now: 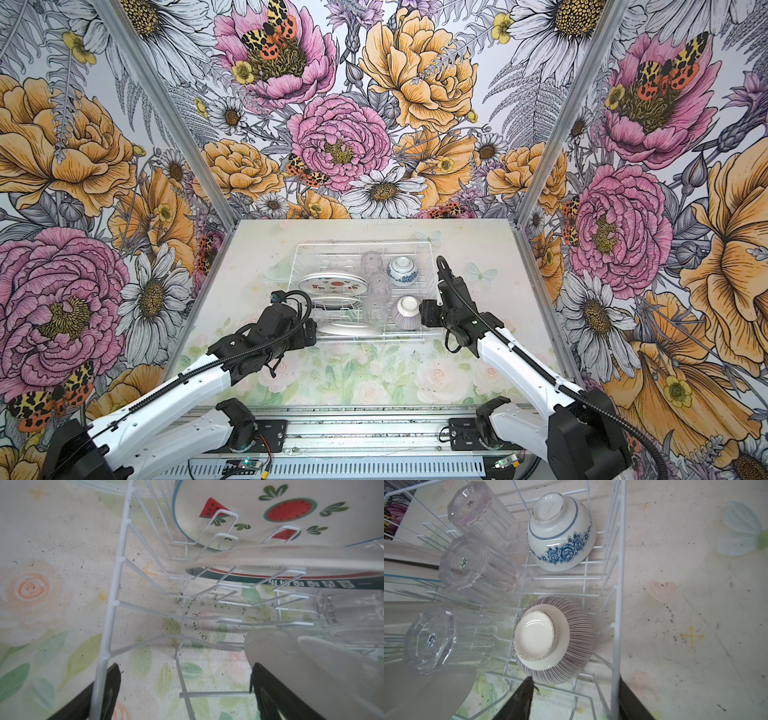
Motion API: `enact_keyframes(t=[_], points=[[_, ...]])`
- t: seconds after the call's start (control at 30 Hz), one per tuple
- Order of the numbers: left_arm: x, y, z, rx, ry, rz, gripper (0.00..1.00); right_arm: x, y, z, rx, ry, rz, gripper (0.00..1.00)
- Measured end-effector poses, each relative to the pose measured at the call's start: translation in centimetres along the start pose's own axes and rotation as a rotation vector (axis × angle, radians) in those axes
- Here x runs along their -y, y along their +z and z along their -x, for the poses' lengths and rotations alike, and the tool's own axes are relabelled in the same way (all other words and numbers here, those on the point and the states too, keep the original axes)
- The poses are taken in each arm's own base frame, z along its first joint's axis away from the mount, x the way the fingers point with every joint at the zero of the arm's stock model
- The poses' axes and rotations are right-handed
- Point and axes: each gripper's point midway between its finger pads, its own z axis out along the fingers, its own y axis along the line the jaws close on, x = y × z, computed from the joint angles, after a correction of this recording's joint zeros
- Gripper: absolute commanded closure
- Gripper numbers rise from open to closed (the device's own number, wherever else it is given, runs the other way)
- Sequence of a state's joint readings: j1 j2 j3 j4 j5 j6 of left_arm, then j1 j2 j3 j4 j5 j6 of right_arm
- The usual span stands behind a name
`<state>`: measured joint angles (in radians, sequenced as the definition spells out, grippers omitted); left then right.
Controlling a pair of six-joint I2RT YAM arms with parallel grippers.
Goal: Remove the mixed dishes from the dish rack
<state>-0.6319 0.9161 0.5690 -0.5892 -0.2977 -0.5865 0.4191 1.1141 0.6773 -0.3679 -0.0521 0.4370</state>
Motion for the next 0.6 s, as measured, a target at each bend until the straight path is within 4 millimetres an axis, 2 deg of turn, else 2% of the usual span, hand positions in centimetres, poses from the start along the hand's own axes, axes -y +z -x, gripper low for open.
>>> enact_keyframes(t=[0.23,0.5,0.6], points=[[-0.2,-0.9,0.1,0.023,0.010,-0.026,0.02,-0.4,-0.6,0.3,0.020,-0.073,0.015,0.25],[0.0,-1.8,0.4,0.048,-0.002,-0.059,0.01,-1.8,-3.7,4.3,0.203,-0.151,0.061,0.16],[0.0,-2.1,0.4,0.050,-0.004,-0.069,0.02,-1.7,-4.2,4.8,0.228,-0.166,0.059,0.16]])
